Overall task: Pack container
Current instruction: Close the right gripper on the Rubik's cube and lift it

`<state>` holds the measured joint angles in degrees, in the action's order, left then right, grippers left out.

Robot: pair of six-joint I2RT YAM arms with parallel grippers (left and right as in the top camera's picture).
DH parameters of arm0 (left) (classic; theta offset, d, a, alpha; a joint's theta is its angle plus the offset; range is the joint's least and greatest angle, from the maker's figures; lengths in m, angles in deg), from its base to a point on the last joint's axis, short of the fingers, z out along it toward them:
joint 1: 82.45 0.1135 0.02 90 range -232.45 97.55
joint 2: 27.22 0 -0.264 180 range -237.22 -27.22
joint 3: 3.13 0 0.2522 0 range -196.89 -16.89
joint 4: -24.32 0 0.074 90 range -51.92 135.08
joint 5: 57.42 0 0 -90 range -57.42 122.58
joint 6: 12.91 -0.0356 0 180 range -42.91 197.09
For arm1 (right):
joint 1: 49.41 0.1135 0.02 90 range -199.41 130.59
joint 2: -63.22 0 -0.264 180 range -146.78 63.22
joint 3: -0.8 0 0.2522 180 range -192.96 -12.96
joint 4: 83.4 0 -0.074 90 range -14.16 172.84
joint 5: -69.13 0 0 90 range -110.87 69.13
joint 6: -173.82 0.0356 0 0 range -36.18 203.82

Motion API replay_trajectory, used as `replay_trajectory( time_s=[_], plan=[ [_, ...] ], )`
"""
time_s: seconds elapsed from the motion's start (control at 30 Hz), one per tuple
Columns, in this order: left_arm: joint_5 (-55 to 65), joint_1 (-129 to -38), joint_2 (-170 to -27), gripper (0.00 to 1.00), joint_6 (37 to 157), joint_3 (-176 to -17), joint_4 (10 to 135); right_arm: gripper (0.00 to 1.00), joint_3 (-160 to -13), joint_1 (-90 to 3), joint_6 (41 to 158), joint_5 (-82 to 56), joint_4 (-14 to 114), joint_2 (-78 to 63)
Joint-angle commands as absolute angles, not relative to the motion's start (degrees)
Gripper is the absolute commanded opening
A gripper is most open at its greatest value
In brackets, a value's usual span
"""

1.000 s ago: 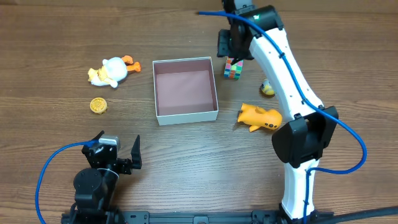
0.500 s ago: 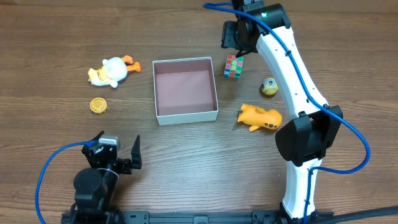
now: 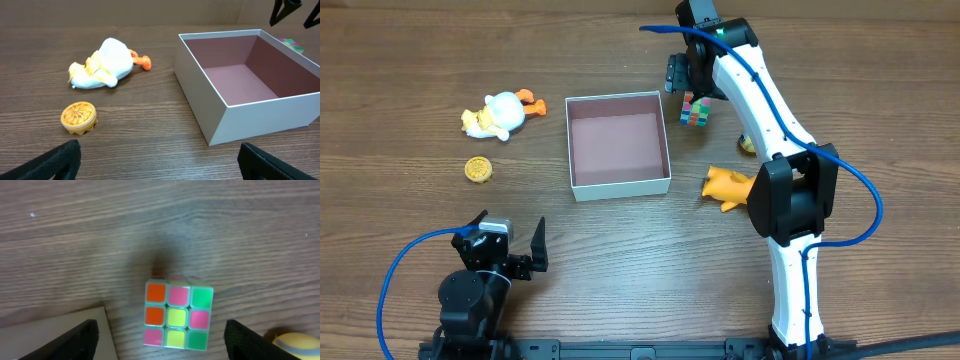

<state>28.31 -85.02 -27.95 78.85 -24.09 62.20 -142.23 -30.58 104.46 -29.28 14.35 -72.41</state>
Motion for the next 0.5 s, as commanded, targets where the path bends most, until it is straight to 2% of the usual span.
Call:
replay_trajectory(
  time_s=[0.0,0.47],
  plan=[
    [28.51,-84.67,-27.45,1.00,79.66,-23.83,61.98,0.86,-143.41,-31.15,104.62,-29.82,15.05,-73.37],
    [28.51,-84.67,-27.45,1.00,79.68,-23.83,61.98,0.86,-141.53,-33.00,104.62,-29.80,14.46,-77.22]
  ],
)
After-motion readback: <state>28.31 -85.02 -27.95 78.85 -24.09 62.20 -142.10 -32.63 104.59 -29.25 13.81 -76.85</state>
